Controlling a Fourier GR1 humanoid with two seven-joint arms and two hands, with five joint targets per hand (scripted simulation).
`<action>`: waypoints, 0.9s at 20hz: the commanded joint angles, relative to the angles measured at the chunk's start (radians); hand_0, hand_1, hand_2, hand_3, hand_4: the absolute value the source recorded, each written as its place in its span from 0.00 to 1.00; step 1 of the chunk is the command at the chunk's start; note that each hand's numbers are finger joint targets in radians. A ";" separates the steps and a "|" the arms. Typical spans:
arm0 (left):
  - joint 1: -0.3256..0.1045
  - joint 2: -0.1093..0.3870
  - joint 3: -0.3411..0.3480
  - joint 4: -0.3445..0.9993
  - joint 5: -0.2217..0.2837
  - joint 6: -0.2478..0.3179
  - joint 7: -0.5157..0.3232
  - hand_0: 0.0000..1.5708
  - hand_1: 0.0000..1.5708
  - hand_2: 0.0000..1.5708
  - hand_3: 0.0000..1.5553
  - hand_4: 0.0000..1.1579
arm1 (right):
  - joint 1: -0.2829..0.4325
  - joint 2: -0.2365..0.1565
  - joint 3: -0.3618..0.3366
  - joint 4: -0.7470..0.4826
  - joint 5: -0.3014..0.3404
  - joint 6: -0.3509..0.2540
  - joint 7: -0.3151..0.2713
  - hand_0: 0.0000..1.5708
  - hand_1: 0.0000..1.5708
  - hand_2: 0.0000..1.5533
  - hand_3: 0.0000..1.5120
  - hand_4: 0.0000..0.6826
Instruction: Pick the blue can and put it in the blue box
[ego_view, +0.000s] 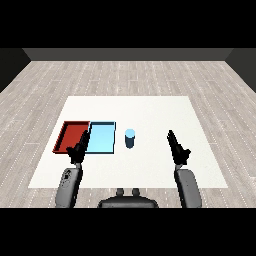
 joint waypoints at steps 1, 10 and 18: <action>0.007 -0.005 0.003 -0.004 -0.035 0.012 0.016 0.00 0.00 0.00 0.00 0.00 | 0.008 0.007 -0.005 -0.003 0.011 0.010 0.006 0.00 0.00 0.00 0.00 0.00; 0.014 -0.038 0.017 -0.083 0.007 -0.025 -0.273 0.00 0.00 0.00 0.00 0.00 | 0.028 0.048 -0.024 -0.064 -0.186 0.160 -0.140 0.00 0.00 0.00 0.00 0.00; 0.044 -0.042 0.016 0.007 0.004 -0.074 -0.396 0.00 0.00 0.00 0.00 0.00 | 0.047 0.073 0.016 -0.071 -0.151 0.156 -0.157 0.00 0.00 0.00 0.00 0.00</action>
